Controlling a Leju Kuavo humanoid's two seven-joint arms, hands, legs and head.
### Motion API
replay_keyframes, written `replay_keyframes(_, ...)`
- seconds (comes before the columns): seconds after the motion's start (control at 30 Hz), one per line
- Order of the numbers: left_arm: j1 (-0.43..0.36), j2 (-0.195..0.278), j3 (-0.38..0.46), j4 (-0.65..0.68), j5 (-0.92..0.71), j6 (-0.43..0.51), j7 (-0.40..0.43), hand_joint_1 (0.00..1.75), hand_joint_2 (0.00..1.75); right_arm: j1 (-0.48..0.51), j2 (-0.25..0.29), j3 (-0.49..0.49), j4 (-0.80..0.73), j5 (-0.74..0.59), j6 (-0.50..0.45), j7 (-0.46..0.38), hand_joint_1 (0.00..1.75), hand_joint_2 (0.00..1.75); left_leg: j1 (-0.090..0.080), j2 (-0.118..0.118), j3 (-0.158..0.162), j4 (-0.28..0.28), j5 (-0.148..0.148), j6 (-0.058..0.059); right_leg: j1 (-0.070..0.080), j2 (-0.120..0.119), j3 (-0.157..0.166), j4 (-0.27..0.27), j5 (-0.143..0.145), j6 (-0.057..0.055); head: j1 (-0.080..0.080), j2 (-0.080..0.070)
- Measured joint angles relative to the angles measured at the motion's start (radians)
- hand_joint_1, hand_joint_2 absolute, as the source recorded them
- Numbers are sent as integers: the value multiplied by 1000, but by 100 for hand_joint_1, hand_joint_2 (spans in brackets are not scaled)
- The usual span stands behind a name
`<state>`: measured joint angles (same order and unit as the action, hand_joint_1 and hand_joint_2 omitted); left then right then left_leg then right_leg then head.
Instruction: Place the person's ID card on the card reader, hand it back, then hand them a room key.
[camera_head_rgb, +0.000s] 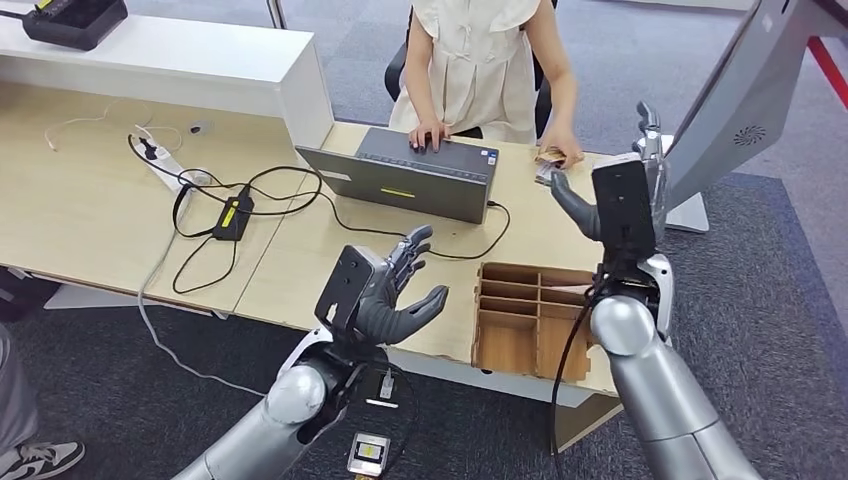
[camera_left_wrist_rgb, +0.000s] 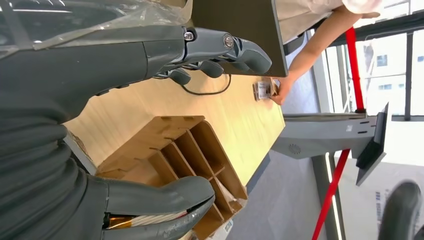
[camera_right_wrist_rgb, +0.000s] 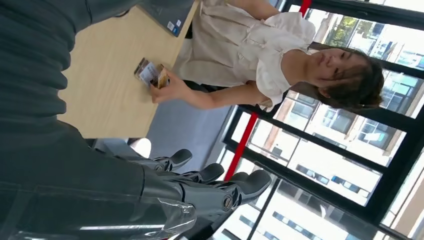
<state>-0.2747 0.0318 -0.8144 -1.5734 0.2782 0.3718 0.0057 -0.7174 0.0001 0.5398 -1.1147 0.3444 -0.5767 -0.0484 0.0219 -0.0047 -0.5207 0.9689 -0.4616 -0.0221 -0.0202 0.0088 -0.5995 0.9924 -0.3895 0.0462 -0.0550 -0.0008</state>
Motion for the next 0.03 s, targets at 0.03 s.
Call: replay_keyframes(0.03, 3, 1, 3, -2, -3, -1, 1, 0, 175, 12, -3, -7, -19, -16, 1, 2, 0, 175, 0, 0, 0, 0, 0, 0, 0, 0, 0, 0, 0, 0, 0, 0)
